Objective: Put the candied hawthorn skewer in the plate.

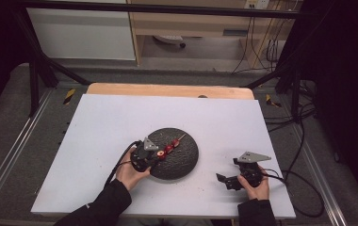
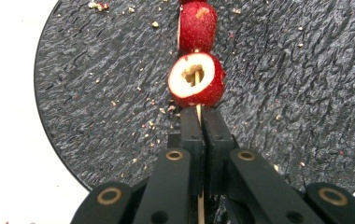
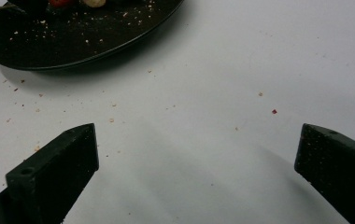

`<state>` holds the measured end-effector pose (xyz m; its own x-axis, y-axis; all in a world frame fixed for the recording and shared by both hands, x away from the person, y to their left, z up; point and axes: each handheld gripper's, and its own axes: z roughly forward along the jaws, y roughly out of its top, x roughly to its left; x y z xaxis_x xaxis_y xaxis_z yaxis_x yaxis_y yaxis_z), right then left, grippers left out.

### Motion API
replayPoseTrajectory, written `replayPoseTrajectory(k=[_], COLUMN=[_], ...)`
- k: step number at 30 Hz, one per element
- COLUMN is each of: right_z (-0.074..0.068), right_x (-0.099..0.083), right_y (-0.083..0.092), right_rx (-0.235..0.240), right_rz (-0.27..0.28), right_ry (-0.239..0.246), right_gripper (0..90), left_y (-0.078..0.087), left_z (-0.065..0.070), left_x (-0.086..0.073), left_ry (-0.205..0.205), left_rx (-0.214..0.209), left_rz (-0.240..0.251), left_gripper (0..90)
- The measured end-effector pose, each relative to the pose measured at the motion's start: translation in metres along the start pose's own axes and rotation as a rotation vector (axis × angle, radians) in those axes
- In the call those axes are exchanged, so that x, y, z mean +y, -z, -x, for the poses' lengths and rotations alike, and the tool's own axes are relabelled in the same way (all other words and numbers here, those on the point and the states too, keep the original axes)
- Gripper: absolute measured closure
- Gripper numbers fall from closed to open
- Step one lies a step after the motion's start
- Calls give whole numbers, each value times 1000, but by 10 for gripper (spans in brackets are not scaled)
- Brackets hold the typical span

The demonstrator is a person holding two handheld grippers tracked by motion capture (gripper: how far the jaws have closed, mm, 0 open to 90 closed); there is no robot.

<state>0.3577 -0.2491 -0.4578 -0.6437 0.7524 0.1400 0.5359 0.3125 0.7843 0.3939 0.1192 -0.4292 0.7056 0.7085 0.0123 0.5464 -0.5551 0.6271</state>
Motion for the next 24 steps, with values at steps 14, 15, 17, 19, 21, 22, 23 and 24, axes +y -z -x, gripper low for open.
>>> replayPoseTrajectory(k=[14,15,17,19,21,22,23,24], right_z=[0,0,0,0,0,0,0,0], right_x=[0,0,0,0,0,0,0,0], right_y=[0,0,0,0,0,0,0,0], right_rx=[1,1,3,1,3,3,4,4], right_rz=[5,5,5,5,3,3,4,4], right_ry=[-10,-10,-13,-12,-14,-14,-15,-15], right_gripper=[5,5,5,5,5,5,5,5], left_y=[20,22,28,32,36,38,40,42], left_z=[-7,-8,-10,-13,-17,-18,-20,-22], left_x=[-8,-9,-12,-14,-18,-20,-22,-25], left_ry=[-14,-17,-27,-34,-38,-39,-39,-42], left_rx=[-29,-34,-37,-47,-52,-53,-51,-43], left_rz=[65,68,77,80,85,91,91,98], left_gripper=[547,547,497,418,372,372,301,301])
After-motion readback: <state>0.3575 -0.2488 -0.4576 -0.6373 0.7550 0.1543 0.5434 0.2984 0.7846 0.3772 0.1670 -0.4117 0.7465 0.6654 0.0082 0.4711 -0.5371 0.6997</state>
